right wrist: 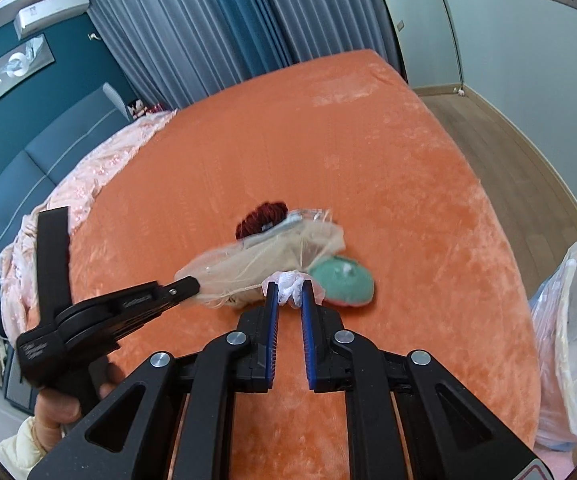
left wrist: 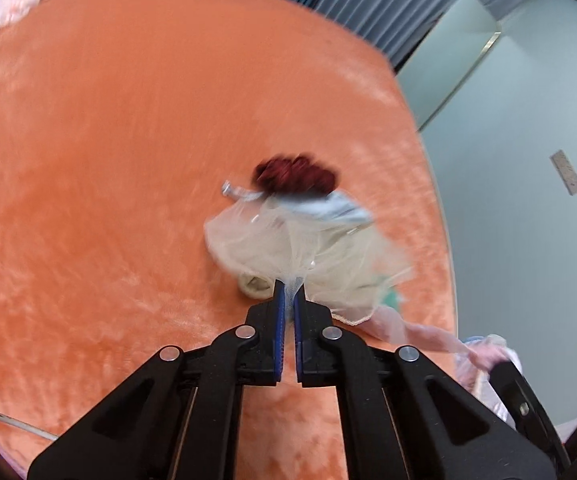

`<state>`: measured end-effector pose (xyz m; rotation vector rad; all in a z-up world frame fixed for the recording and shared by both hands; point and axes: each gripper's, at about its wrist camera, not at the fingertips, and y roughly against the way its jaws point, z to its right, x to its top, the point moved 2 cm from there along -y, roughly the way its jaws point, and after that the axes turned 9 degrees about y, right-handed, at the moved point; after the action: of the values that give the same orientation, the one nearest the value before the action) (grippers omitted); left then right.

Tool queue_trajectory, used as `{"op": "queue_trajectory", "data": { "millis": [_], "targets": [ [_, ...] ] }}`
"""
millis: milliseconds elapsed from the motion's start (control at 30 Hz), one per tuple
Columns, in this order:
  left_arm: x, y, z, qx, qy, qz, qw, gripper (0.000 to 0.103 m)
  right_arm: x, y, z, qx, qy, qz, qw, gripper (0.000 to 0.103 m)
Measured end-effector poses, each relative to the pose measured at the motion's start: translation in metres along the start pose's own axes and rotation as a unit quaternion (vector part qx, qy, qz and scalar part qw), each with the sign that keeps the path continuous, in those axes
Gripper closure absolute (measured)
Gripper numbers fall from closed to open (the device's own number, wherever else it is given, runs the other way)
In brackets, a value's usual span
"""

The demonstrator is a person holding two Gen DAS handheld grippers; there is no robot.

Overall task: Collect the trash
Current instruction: 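Grasp the tulle mesh bag with the left tool while the right tool grasps the white-pink paper packet, then carry mesh bag and packet over the wastebasket and open both tools to drop them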

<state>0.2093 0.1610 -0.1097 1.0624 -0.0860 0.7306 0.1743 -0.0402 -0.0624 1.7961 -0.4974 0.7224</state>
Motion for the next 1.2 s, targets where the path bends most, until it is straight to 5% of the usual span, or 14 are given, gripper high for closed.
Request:
{"op": "queue_trajectory", "data": {
  "millis": [400, 700, 1200],
  "targets": [
    [-0.019, 0.096, 0.079, -0.050, -0.083, 0.044, 0.9943, 0.100, 0.028, 0.096, 0.019, -0.017, -0.013, 0.095, 0.995, 0.093],
    [-0.053, 0.137, 0.159, -0.101, -0.160, 0.058, 0.9803, 0.100, 0.021, 0.161, 0.057, -0.051, -0.040, 0.149, 0.987, 0.093],
    [-0.104, 0.148, 0.261, -0.177, -0.235, 0.025, 0.9556, 0.100, -0.011, 0.236, 0.140, -0.126, -0.103, 0.191, 0.968, 0.093]
  ]
}}
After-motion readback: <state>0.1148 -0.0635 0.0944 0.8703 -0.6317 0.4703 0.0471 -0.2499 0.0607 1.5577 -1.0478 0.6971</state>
